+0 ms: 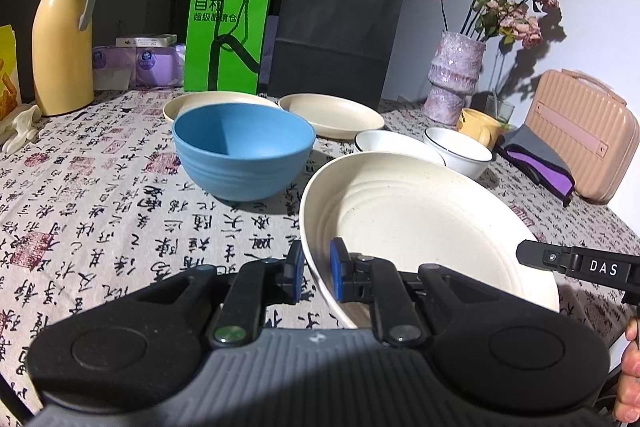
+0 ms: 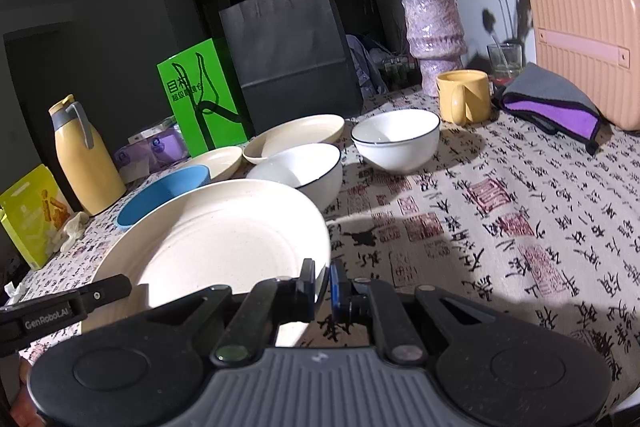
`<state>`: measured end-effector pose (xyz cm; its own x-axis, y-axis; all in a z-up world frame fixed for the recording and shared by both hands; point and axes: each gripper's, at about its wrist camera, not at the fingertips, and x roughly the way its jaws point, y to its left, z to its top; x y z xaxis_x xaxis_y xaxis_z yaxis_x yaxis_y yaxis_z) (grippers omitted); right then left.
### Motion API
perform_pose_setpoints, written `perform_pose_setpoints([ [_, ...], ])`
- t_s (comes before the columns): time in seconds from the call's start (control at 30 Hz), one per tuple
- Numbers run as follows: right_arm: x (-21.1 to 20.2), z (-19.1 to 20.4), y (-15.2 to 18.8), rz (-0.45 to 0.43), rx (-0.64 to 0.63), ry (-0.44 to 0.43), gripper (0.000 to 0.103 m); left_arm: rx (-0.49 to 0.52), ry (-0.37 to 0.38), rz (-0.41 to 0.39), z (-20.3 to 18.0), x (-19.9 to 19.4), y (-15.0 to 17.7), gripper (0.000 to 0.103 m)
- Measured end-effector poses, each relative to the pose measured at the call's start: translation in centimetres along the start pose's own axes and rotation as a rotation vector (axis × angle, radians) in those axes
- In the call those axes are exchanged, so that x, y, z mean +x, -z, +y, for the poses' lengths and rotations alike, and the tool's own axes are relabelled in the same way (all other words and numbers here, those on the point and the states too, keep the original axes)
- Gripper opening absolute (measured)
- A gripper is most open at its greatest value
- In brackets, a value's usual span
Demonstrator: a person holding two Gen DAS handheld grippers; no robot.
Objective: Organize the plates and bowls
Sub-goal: 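Carry the held cream plate with the left gripper past the blue bowl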
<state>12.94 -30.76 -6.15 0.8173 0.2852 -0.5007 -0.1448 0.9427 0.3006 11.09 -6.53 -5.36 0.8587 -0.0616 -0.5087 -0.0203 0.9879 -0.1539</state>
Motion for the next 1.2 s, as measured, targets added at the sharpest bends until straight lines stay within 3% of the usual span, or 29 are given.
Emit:
perform_pose_setpoints([
  [1.2, 2.5, -1.2, 1.9, 0.076, 0.007, 0.043, 0.008, 0.006, 0.005, 0.104, 0.3, 3.0, 2.7, 0.015],
])
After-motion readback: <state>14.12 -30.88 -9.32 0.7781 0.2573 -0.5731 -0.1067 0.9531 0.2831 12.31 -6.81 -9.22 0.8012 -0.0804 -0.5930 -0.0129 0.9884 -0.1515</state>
